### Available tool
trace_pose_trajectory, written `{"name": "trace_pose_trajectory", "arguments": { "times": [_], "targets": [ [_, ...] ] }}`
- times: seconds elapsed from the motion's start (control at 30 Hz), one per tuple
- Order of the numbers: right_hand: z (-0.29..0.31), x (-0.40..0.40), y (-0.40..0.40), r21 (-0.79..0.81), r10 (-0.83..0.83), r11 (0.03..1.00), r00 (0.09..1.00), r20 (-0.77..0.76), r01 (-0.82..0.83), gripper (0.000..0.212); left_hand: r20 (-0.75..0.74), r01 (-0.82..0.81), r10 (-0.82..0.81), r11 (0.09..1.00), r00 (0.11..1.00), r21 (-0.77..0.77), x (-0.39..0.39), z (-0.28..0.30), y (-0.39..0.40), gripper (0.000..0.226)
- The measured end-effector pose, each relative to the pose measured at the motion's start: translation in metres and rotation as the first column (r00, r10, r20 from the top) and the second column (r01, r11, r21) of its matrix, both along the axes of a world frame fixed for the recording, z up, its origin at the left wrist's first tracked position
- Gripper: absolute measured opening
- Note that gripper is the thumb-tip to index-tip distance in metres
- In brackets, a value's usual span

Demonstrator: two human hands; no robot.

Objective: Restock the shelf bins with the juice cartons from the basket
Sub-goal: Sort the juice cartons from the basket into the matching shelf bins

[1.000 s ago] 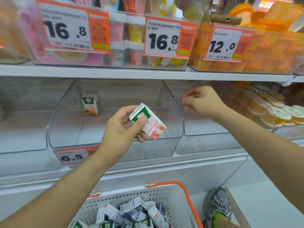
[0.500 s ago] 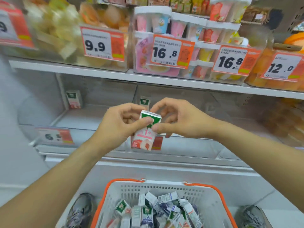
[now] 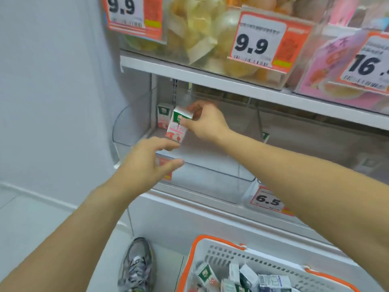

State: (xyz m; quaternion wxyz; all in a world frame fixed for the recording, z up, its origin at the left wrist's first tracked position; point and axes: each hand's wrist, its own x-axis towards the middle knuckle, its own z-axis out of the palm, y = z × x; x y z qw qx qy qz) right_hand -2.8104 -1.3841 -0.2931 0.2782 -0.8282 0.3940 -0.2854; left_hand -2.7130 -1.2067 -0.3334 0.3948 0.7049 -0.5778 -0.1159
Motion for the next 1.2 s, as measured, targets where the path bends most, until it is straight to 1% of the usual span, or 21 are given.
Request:
{"name": "trace_pose_trajectory", "arguments": {
  "times": [0.1, 0.17, 0.2, 0.23, 0.33, 0.5, 0.57, 0.67, 0.73, 0.77, 0.83, 0.87, 0.93, 1.03, 1.13, 1.2],
  "targets": [
    [-0.024, 0.050, -0.032, 0.041, -0.031, 0.999, 0.999, 0.021, 0.030, 0.038, 0.145, -0.028, 0.025, 0.999, 0.989, 0.025, 0.008, -0.010, -0.009, 0.028],
    [-0.037, 0.076, -0.047, 0.058, -0.075, 0.996, 0.997, 0.022, 0.074, 0.037, 0.214, -0.028, 0.028, 1.000, 0.976, -0.003, 0.013, -0.015, -0.013, 0.017],
    [-0.042, 0.087, -0.054, 0.071, -0.090, 0.994, 0.996, 0.026, 0.088, 0.037, 0.225, -0.020, 0.025, 1.000, 0.974, -0.024, 0.016, -0.017, -0.015, 0.014],
    [-0.047, 0.097, -0.060, 0.077, -0.096, 0.993, 0.995, 0.027, 0.094, 0.036, 0.221, -0.014, 0.023, 0.999, 0.975, -0.041, 0.020, -0.020, -0.017, 0.014],
    [-0.059, 0.117, -0.072, 0.042, -0.100, 0.994, 0.995, 0.001, 0.099, 0.036, 0.196, -0.038, 0.058, 0.994, 0.979, -0.103, 0.037, -0.027, -0.016, 0.025],
    [-0.069, 0.125, -0.074, -0.020, -0.113, 0.993, 0.992, 0.051, 0.114, 0.035, 0.213, -0.057, 0.096, 0.982, 0.972, -0.181, 0.057, -0.038, -0.012, 0.036],
    [-0.068, 0.123, -0.075, -0.006, -0.124, 0.992, 0.992, 0.030, 0.124, 0.041, 0.233, -0.063, 0.108, 0.979, 0.966, -0.193, 0.055, -0.038, -0.013, 0.035],
    [-0.059, 0.112, -0.072, 0.034, -0.107, 0.994, 0.994, -0.030, 0.108, 0.054, 0.222, -0.088, 0.128, 0.980, 0.967, -0.181, 0.051, -0.035, -0.013, 0.027],
    [-0.048, 0.101, -0.064, 0.071, -0.100, 0.992, 0.994, -0.034, 0.102, 0.056, 0.244, -0.096, 0.137, 0.980, 0.960, -0.174, 0.048, -0.033, -0.012, 0.025],
    [-0.042, 0.092, -0.058, 0.075, -0.097, 0.992, 0.995, -0.034, 0.100, 0.051, 0.273, -0.096, 0.144, 0.979, 0.951, -0.182, 0.046, -0.033, -0.010, 0.025],
    [-0.028, 0.072, -0.041, 0.038, -0.089, 0.995, 0.995, -0.049, 0.091, 0.032, 0.310, -0.099, 0.160, 0.974, 0.937, -0.205, 0.038, -0.028, -0.007, 0.025],
    [-0.021, 0.058, -0.028, 0.018, -0.077, 0.997, 0.996, -0.035, 0.077, 0.022, 0.300, -0.101, 0.164, 0.971, 0.940, -0.217, 0.032, -0.024, -0.004, 0.027],
    [-0.010, 0.025, 0.000, 0.032, -0.029, 0.999, 0.998, 0.054, 0.027, 0.014, 0.258, -0.076, 0.145, 0.963, 0.955, -0.259, 0.014, -0.015, 0.001, 0.025],
    [0.004, -0.039, 0.051, 0.071, 0.061, 0.995, 0.979, 0.196, -0.076, 0.014, 0.199, -0.016, 0.077, 0.956, 0.977, -0.293, -0.022, 0.001, 0.008, 0.005],
    [0.001, -0.113, 0.098, 0.105, 0.152, 0.978, 0.960, 0.237, -0.181, 0.019, 0.096, 0.055, -0.036, 0.977, 0.995, -0.205, -0.064, 0.003, 0.012, 0.006],
    [-0.017, -0.163, 0.120, 0.150, 0.185, 0.963, 0.956, 0.229, -0.222, 0.020, 0.088, 0.147, -0.138, 0.983, 0.987, -0.114, -0.094, -0.008, 0.013, 0.005]
  ]
}}
